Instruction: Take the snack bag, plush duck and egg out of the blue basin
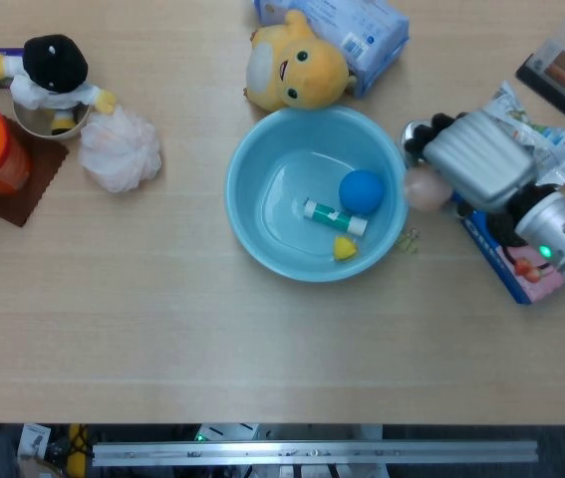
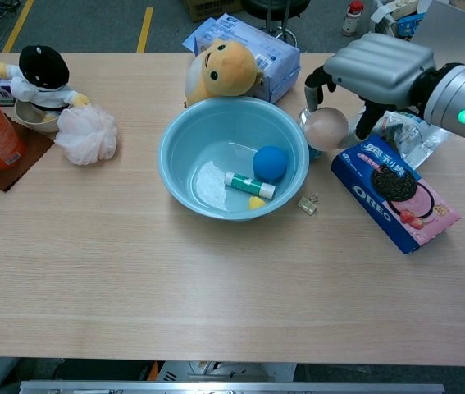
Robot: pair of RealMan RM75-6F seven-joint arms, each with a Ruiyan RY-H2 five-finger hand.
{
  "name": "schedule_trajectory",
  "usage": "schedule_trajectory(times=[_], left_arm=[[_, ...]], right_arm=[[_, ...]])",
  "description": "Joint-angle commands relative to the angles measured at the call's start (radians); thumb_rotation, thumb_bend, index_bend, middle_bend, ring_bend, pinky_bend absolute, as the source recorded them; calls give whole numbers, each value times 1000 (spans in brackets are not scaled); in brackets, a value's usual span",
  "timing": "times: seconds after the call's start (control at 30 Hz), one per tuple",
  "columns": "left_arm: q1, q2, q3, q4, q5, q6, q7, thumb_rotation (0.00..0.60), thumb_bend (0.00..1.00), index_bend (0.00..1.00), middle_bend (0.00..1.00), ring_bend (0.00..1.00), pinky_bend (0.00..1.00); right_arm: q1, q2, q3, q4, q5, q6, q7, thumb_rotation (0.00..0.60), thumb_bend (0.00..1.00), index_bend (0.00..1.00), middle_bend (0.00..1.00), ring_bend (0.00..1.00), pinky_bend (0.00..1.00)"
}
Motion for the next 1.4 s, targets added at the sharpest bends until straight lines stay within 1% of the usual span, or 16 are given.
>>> schedule_trajectory(times=[0.03, 0.17, 0.3, 0.53, 0.73, 0.87, 1.13, 1.33, 1.4], left_arm=[[-1, 3, 3, -5, 3, -2, -3, 600, 301, 0, 72, 20, 65], [-4, 3, 7, -9, 6, -7, 0, 600, 300, 0, 72, 20, 65], [-8, 6, 9, -15, 14, -9, 2, 600, 302, 0, 72, 20, 65], [-10, 10, 13, -20, 18, -11, 0, 600, 301, 0, 72, 20, 65], [-14, 9, 15, -22, 19, -16, 4, 600, 302, 0, 72, 20, 65], [-16, 9, 15, -25, 20, -17, 5, 600, 300, 0, 72, 20, 65], [-16, 9, 17, -20, 12, -21, 2, 600, 302, 0, 72, 20, 66], [-18, 8, 19, -22, 18, -21, 4, 600, 302, 0, 72, 20, 65], [-18, 9, 20, -22, 18, -22, 3, 600, 301, 0, 72, 20, 65]], right_arm=[[-31, 21, -19, 0, -35, 9, 27, 600, 80, 546, 427, 366, 598], [-63, 25, -41, 20, -63, -1, 47, 600, 80, 546, 427, 366, 598], [-87, 10, -50, 52, -79, -11, 63, 600, 80, 546, 427, 366, 598], [-111, -13, -12, 130, -54, -6, 73, 600, 80, 546, 427, 366, 598], [-109, -43, 29, 215, 3, -19, 31, 600, 81, 546, 427, 366, 598], [-99, -83, 52, 279, 49, -46, -3, 600, 80, 546, 427, 366, 598], [-84, -175, 75, 419, 126, -88, -74, 600, 80, 546, 427, 366, 598], [-75, -236, 79, 496, 153, -114, -107, 600, 80, 546, 419, 363, 598], [-75, -256, 81, 519, 159, -118, -115, 600, 80, 532, 409, 354, 598]])
